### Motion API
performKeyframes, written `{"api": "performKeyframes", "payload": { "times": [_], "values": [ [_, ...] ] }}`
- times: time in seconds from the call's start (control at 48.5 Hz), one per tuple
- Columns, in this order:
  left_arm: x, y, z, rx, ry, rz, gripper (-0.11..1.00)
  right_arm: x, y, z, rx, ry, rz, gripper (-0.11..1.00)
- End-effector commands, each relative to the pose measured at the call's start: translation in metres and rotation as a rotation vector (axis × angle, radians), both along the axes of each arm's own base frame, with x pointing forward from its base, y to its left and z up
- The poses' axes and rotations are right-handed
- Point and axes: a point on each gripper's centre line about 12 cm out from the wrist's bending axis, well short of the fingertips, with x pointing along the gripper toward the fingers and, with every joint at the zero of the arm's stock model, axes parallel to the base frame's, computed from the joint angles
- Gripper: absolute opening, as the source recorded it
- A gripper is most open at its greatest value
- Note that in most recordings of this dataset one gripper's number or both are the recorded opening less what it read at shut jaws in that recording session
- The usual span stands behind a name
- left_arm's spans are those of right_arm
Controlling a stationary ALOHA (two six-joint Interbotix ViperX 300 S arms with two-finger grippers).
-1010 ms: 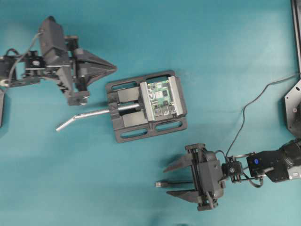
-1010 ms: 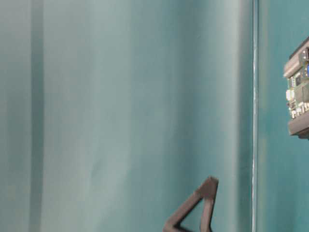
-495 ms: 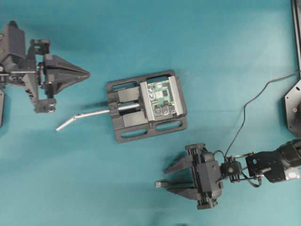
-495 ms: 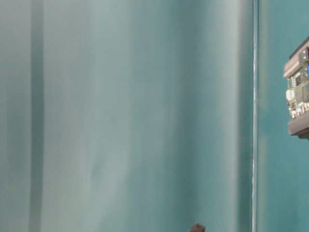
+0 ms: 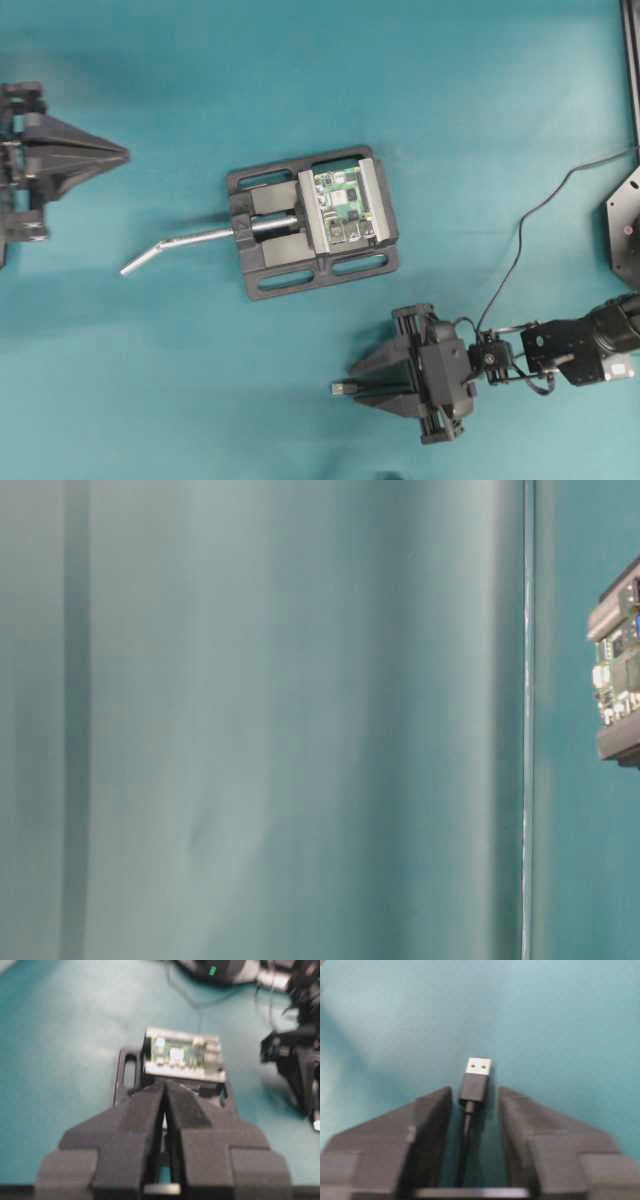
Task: Insert the USB into the fixed PCB.
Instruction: 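Hold the black USB plug in the right gripper and lift it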
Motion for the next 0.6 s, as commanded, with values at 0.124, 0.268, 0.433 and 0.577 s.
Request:
{"api": "performKeyframes", "payload": {
  "times": [0.124,0.268,0.433,0.577],
  "values": [
    [-0.031,-0.005,0.01,0.006,-0.082,-0.013,0.0,0.002,0.002,0.006,0.009,-0.02,0.0,0.28],
    [-0.042,-0.007,0.007,-0.002,-0.032,-0.017,0.0,0.002,0.002,0.006,0.008,-0.017,0.0,0.28],
    [-0.045,-0.007,-0.008,-0.023,0.076,-0.014,0.0,0.001,0.0,0.005,0.009,-0.015,-0.009,0.28],
    [-0.045,-0.006,-0.007,-0.023,0.075,-0.007,0.0,0.001,-0.001,0.005,0.011,-0.01,-0.017,0.28]
  ]
}}
